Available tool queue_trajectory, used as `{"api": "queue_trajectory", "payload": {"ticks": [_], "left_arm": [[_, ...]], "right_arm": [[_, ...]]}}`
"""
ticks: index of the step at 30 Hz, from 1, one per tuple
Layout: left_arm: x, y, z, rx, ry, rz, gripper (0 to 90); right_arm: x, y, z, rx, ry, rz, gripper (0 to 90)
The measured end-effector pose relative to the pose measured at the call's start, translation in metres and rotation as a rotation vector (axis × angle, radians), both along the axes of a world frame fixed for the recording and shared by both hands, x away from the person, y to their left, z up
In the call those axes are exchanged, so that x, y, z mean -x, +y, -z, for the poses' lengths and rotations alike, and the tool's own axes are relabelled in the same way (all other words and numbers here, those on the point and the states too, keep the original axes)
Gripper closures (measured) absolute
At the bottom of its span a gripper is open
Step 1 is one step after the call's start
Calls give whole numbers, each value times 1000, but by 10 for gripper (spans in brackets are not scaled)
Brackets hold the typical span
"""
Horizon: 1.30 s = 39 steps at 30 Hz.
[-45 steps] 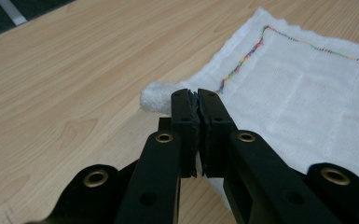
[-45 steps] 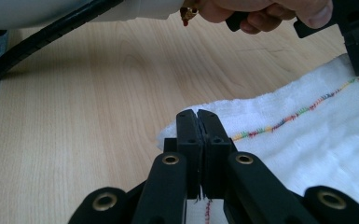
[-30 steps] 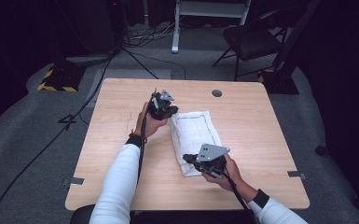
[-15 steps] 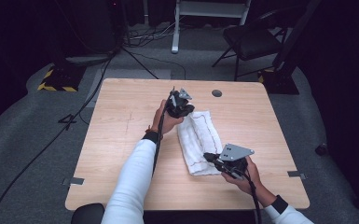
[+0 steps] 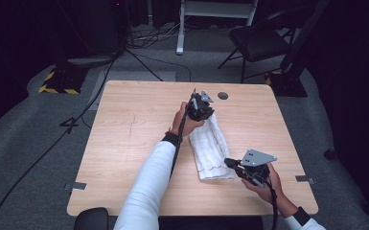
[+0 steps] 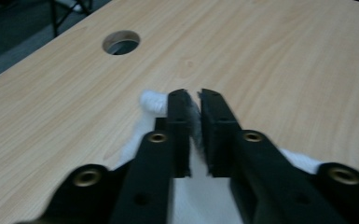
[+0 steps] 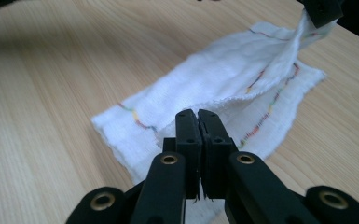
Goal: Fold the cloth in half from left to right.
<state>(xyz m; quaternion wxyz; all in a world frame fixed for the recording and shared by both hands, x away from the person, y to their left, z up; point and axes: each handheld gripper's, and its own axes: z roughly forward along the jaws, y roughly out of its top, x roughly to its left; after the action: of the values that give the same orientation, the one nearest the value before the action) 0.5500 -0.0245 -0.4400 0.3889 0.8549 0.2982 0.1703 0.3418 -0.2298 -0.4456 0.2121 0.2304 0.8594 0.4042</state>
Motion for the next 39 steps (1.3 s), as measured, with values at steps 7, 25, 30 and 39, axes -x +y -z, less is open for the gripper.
{"api": "queue_trajectory", "payload": {"ticks": [7,25,30,39], "left_arm": [[29,10,-10,-35,2,10,284],[161,44,29,-196,20,242,260],[166,36,44,-221,33,275,316],[166,45,50,-168,41,277,316]], "right_arm": [[-8,-30,16,52,73,78,608],[-40,-45,27,29,104,116,392],[-48,-34,32,55,132,49,384],[-47,-25,43,100,159,40,386]]}}
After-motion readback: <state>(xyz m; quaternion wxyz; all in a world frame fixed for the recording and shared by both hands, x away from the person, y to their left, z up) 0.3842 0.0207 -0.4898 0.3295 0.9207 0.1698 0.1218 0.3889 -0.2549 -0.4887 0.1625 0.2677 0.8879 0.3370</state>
